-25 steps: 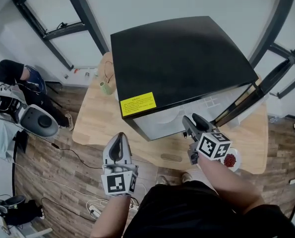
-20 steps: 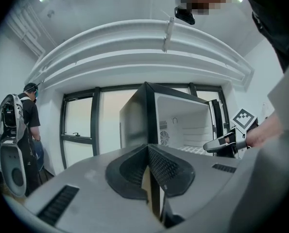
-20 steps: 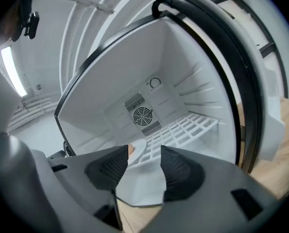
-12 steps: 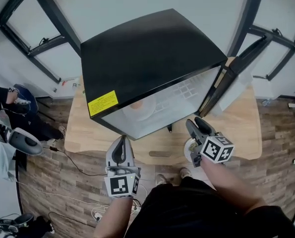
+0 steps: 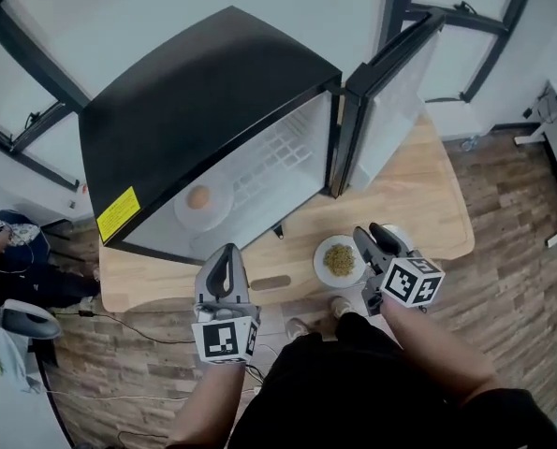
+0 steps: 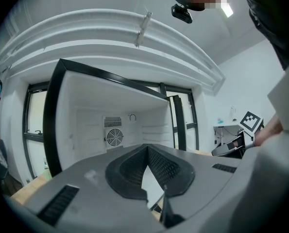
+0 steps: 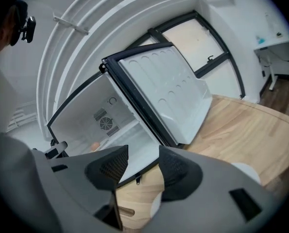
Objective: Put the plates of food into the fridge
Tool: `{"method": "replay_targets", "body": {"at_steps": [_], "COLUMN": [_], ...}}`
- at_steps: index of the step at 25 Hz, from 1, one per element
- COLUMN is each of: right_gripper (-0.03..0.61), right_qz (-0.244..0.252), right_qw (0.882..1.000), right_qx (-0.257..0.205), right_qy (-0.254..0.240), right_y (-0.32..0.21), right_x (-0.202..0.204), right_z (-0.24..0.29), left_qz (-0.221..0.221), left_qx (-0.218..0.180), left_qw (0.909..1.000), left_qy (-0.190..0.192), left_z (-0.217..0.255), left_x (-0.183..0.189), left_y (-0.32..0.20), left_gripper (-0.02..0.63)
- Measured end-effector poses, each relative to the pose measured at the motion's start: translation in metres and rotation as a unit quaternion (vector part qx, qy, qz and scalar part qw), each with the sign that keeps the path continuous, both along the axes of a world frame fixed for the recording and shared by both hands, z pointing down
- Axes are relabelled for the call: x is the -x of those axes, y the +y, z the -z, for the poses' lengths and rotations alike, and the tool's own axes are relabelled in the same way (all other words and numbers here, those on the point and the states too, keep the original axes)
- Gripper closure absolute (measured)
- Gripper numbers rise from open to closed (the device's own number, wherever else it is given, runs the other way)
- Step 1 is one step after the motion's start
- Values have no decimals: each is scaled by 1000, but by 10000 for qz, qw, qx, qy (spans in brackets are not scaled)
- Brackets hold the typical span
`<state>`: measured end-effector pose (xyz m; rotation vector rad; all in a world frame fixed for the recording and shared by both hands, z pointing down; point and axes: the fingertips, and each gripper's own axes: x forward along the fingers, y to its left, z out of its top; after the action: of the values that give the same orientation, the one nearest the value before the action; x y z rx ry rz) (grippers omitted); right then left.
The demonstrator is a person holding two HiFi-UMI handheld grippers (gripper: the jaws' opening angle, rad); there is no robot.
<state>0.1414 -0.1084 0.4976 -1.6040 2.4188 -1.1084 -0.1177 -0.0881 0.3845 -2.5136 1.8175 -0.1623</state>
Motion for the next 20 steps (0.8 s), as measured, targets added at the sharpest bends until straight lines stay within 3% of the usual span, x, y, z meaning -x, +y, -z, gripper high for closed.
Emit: {"method": "replay_targets", "body": {"at_steps": [9, 20], "right_gripper": [368, 368], "right_qz": [-605, -1013], "right_qw": [9970, 9852], "right_qx": [478, 1293], "right_qy": [-94, -491], "right_y": [52, 109], "right_x": [-44, -43], "right_z": [-43, -125], "left_qz": [-629, -934], "left_qx": [141, 444], "left_qw": [9979, 9944], "left_qy": [-69, -221], "left_z": [-18, -55], "left_x": [-48, -69], "left_y": [-6, -2], "left_gripper": [609, 609]}}
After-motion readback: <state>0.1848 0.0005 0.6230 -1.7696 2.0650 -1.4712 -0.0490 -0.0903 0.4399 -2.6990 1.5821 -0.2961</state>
